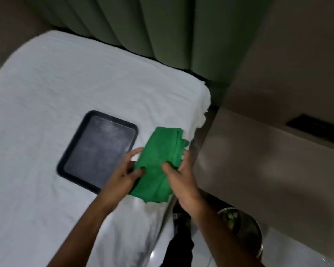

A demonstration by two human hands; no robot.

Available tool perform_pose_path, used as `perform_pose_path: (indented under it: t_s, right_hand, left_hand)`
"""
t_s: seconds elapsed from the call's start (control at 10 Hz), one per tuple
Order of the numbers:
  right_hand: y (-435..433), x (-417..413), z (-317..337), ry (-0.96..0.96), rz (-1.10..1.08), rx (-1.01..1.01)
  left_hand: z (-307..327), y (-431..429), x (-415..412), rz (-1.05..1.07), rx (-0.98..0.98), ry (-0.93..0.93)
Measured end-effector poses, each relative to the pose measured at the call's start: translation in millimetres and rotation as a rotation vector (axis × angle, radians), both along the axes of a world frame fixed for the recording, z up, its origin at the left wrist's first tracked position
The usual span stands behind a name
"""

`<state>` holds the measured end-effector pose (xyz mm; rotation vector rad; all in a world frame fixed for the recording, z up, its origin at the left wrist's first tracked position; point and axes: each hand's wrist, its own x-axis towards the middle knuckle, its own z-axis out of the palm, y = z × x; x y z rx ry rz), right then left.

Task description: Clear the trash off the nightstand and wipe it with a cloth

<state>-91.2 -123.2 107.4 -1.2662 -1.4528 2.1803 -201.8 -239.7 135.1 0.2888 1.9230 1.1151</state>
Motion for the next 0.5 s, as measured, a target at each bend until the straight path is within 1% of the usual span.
perform_pose_path:
  t_s: [0.1, 0.2, 0.3, 0.4, 0.5]
  right_hand:
    - [-26.0, -67.8, 5.6, -0.011, 0.102, 0.071]
    - [-42.4, -108.0, 1.9, -0.051, 0.198, 0.086]
    - [-45.2, -100.2, 2.1, -0.188, 0.288, 0.234]
    - [-27.0, -46.4, 15.3, -0.165, 0.084, 0.276]
    - [19.6, 52.4, 51.1, -0.211, -0.151, 0.447]
  left_hand:
    - [13.6, -30.0, -56.8, 0.002, 0.011, 0.253]
    - [3.1, -47.1, -100.4, -0.099, -0.114, 0.461]
    - [-18.4, -50.9, -100.6, -0.325, -0.46, 0.723]
    - [-29.2, -38.1, -89.2, -0.293, -0.687, 0.762]
    - [-19.4, -15.0, -73.9, -0.232, -0.651, 0.943]
